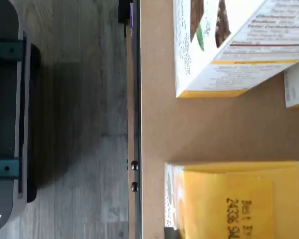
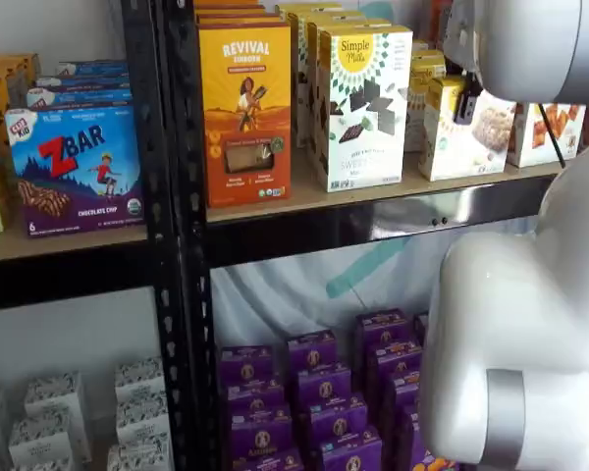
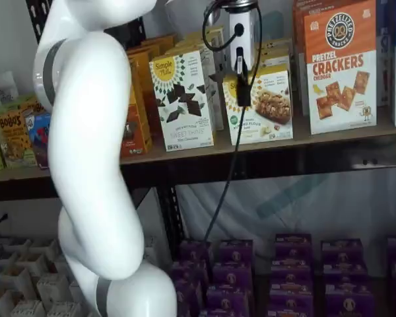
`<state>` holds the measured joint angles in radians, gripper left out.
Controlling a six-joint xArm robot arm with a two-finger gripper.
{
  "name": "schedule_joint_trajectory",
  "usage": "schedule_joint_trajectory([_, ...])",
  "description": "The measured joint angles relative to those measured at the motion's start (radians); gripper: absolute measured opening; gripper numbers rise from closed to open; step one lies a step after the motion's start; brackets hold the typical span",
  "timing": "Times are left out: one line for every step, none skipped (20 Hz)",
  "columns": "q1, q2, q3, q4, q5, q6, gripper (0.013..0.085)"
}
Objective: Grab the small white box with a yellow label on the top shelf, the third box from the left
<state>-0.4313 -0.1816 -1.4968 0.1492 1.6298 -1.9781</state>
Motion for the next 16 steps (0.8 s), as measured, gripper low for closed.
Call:
schedule_joint_trajectory([-0.001,0.000,0.000,0.000,0.000,-0.001,0.0370])
schedule_joint_trajectory([-0.002,0.000,0.000,0.001,0.001,-0.002,0.0370])
schedule_joint_trajectory([-0.003,0.000,0.000,0.002,0.003,-0.003,0.0370])
schedule_joint_trajectory([-0.005,-0.002,0.001,0.004,0.003,-0.004,0.0370])
schedule_joint_trajectory([-0.006,-0.002,0.001,0.005,0.005,-0.005,0.0370])
schedule_joint_trajectory([-0.007,-0.004,0.002,0.005,0.007,-0.005,0.0370])
schedule_joint_trajectory([-0.007,-0.005,0.002,0.005,0.009,-0.006,0.0370])
schedule_joint_trajectory([-0.008,-0.005,0.002,0.006,0.012,-0.006,0.0370])
schedule_joint_trajectory([-0.009,-0.006,0.002,0.006,0.014,-0.007,0.0370])
schedule_joint_trajectory([-0.009,-0.007,0.002,0.007,0.018,-0.007,0.0370])
schedule_joint_trajectory([-0.009,-0.008,0.001,0.008,0.023,-0.007,0.0330])
schedule_joint_trajectory([-0.009,-0.010,0.002,0.006,0.026,-0.006,0.0330])
schedule_joint_trajectory([-0.008,-0.011,0.001,0.004,0.031,-0.005,0.0330])
schedule_joint_trajectory([-0.007,-0.012,-0.002,0.004,0.043,-0.004,0.0330])
schedule_joint_trajectory([-0.006,-0.016,-0.002,0.002,0.052,-0.002,0.0330])
schedule_joint_trajectory([-0.003,-0.021,-0.003,-0.003,0.066,0.001,0.0330])
